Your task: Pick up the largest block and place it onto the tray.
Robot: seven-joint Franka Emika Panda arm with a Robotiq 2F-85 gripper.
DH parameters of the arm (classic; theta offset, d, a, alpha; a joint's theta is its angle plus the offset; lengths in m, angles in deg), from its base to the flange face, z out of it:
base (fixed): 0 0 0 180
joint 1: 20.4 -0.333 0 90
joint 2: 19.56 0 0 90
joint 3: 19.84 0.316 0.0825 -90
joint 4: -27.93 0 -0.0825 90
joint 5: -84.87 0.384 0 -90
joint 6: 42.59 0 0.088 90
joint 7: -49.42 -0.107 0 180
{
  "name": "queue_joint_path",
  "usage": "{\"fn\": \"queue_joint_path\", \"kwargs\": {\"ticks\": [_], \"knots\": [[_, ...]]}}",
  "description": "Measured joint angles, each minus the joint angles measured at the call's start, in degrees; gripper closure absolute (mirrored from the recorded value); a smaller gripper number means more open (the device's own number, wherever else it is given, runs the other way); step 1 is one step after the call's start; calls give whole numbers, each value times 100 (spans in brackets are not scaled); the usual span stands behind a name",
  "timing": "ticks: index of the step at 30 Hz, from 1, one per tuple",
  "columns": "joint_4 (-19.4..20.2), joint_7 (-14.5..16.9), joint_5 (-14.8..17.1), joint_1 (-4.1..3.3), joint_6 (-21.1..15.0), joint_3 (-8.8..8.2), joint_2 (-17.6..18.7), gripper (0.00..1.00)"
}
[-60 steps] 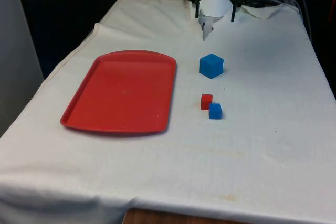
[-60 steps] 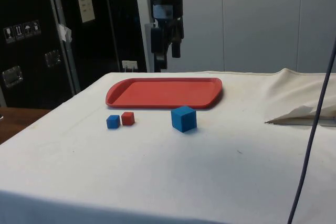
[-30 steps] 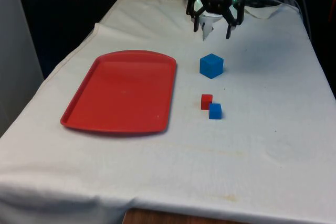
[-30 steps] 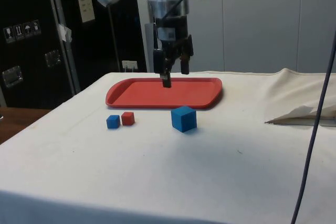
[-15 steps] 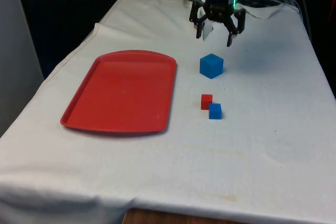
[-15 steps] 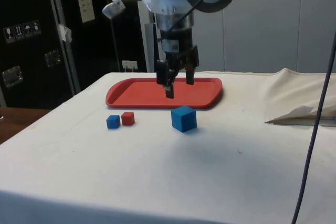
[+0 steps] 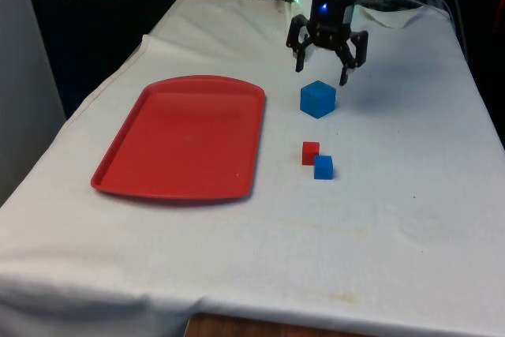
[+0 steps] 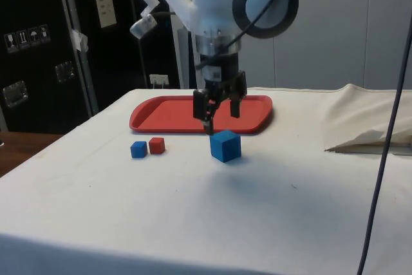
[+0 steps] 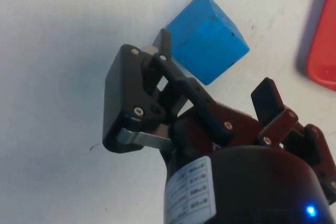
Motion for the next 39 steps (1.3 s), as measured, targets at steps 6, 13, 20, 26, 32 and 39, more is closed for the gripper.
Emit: {"fn": "queue_joint_path", "kwargs": {"ticks": [6,13,20,26,32,39], "knots": [[-17,-160,11,0,-183,17,218,0],[-40,-309,80,0,-258,34,413,0],[-46,-309,241,0,-321,46,521,0],[-57,-309,332,0,-430,52,596,0],[-80,-309,470,0,-510,69,653,0],[-92,-309,665,0,-670,109,814,0]]}}
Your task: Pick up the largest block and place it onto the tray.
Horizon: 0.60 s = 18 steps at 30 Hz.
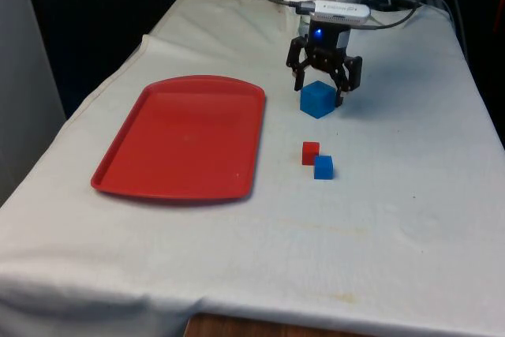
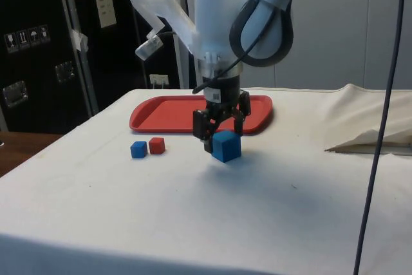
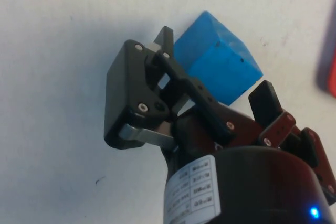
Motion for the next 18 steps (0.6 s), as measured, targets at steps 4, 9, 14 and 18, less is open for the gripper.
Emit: {"fn": "queue_joint_path", "kwargs": {"ticks": [4,9,14,18], "knots": [[-6,-6,34,6,-29,6,29,0],[-6,-23,34,6,-29,6,29,56],[-6,-29,34,6,-29,6,29,100],[-6,-34,34,6,-29,6,29,100]]}}
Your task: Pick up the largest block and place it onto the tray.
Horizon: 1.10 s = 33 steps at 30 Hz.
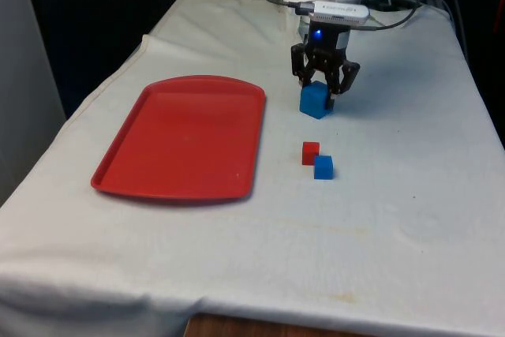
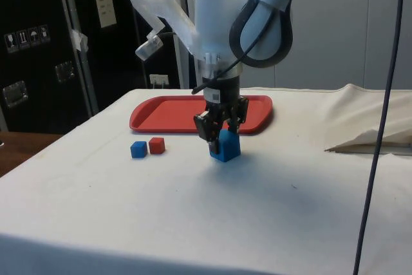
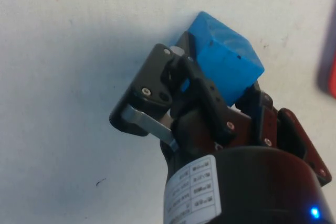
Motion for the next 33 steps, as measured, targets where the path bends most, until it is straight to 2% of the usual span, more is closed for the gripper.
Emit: {"fn": "queue_joint_path", "kwargs": {"ticks": [7,11,18,26,28,33], "knots": [[-11,0,0,0,0,0,-11,99],[-40,0,-6,6,57,-17,-149,99],[-103,40,-57,6,458,-74,-590,99],[-315,86,-63,17,854,-97,-848,99],[-315,86,-63,17,854,-97,-848,99],[-607,132,-63,34,1192,-143,-917,99]]}}
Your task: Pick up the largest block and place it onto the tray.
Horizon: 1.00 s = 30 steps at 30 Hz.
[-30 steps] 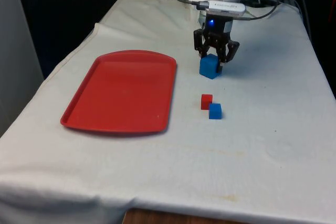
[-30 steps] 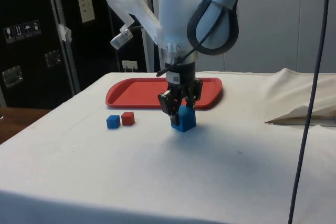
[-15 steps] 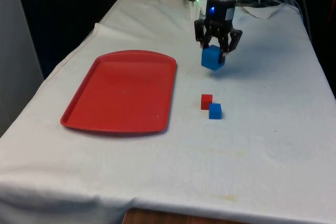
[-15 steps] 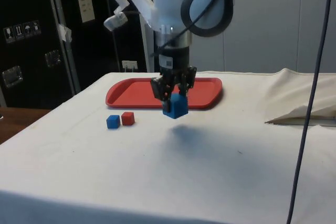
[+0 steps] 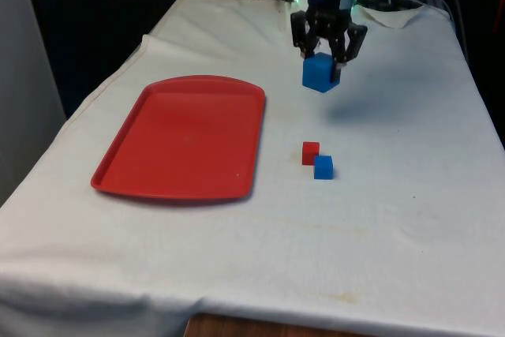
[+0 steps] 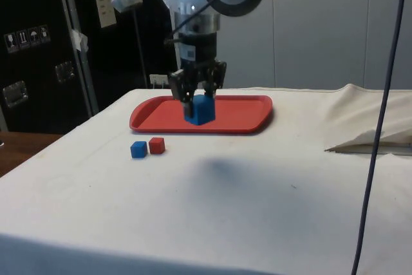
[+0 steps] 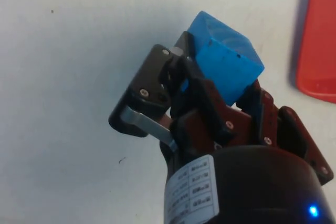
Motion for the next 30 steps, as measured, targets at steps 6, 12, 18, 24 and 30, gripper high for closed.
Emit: {"fn": "queue_joint_path", "kwargs": {"ticks": [6,12,18,24,30], "knots": [[-286,138,6,40,235,-86,46,99],[-510,321,63,74,275,-155,218,99],[-773,642,195,138,292,-269,430,99],[-980,871,275,183,315,-372,625,99],[-1157,1066,338,218,321,-487,825,99]]}}
